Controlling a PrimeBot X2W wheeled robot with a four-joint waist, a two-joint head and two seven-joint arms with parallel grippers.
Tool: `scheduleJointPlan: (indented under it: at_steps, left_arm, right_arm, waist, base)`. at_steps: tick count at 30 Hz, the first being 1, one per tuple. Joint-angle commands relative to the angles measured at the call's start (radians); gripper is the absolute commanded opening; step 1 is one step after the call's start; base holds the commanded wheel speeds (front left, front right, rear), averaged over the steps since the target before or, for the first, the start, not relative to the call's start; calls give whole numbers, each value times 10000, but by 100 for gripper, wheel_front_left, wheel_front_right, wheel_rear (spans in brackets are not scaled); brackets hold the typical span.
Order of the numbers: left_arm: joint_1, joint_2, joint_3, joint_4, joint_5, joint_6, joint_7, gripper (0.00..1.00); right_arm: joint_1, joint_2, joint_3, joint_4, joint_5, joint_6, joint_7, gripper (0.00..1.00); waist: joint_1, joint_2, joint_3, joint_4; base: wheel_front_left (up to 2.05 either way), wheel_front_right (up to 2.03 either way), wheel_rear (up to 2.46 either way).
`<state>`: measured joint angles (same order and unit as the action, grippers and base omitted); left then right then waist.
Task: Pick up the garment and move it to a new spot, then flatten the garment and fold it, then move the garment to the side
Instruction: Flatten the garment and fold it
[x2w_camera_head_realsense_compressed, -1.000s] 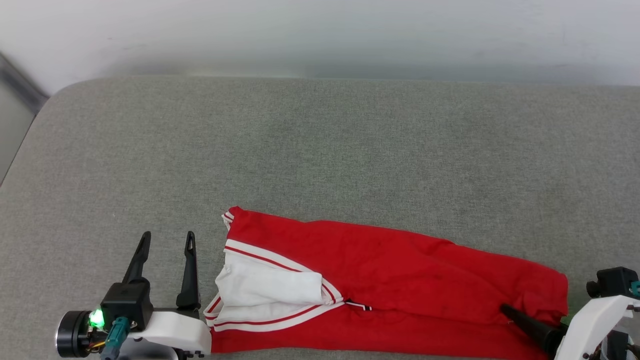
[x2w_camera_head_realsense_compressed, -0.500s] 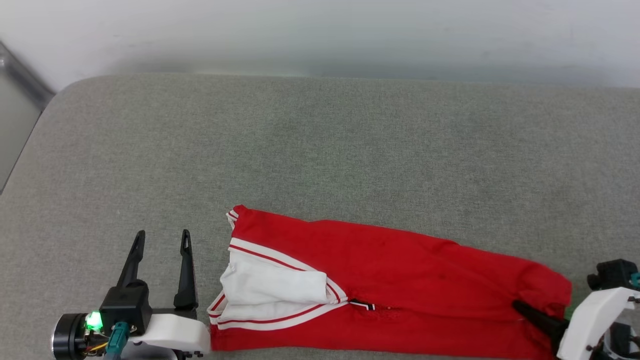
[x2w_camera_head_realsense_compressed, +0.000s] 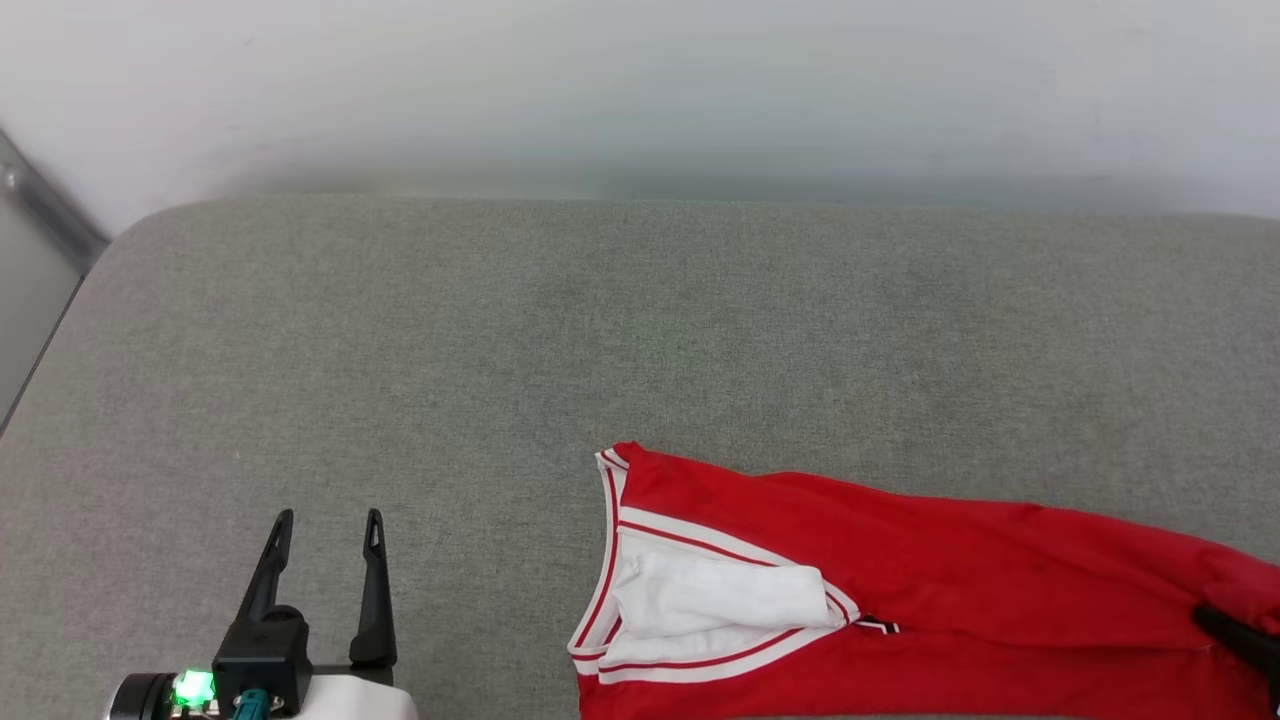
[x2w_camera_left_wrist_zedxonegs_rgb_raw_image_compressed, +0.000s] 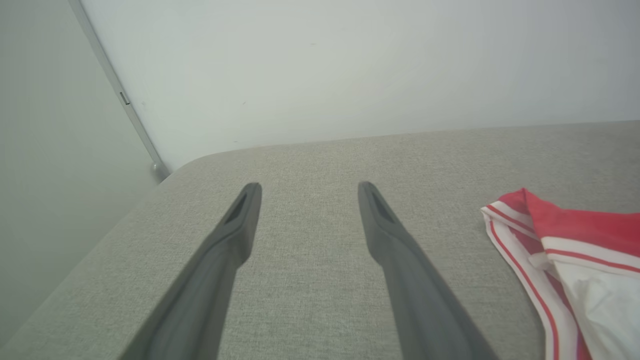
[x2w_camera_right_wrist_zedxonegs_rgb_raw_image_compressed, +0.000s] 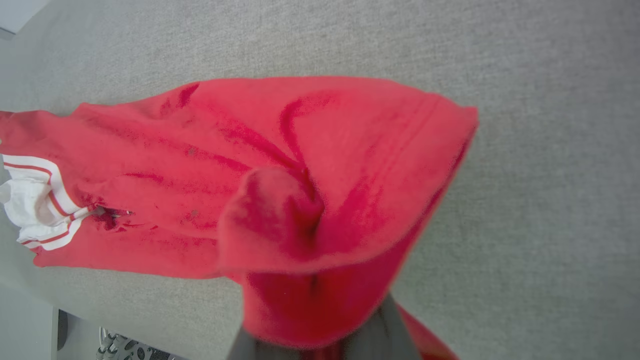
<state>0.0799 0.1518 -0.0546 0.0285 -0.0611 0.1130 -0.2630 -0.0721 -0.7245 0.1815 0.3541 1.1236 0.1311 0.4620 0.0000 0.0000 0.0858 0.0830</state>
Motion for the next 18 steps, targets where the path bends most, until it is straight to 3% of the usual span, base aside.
scheduleJointPlan:
  at_steps: [1, 10, 18]
  left_arm:
    - [162, -45, 73, -16, 104, -68, -22, 100]
    - [249, -214, 68, -114, 330, -174, -22, 100]
    - [43, -357, -8, -113, 379, -297, -22, 100]
  right_arm:
    - [254, -76, 17, -484, 121, -7, 262, 0]
    - [468, 104, 365, -2801, -259, -6, 1227, 0]
    - [-911, 1055, 1768, -4574, -1288, -6, 2328, 0]
  waist:
    - [0, 0, -132, -48]
    - [0, 0, -232, -6]
    - [0, 0, -1, 134]
  base:
    - [0, 0, 0]
    - [0, 0, 0]
    - [0, 0, 0]
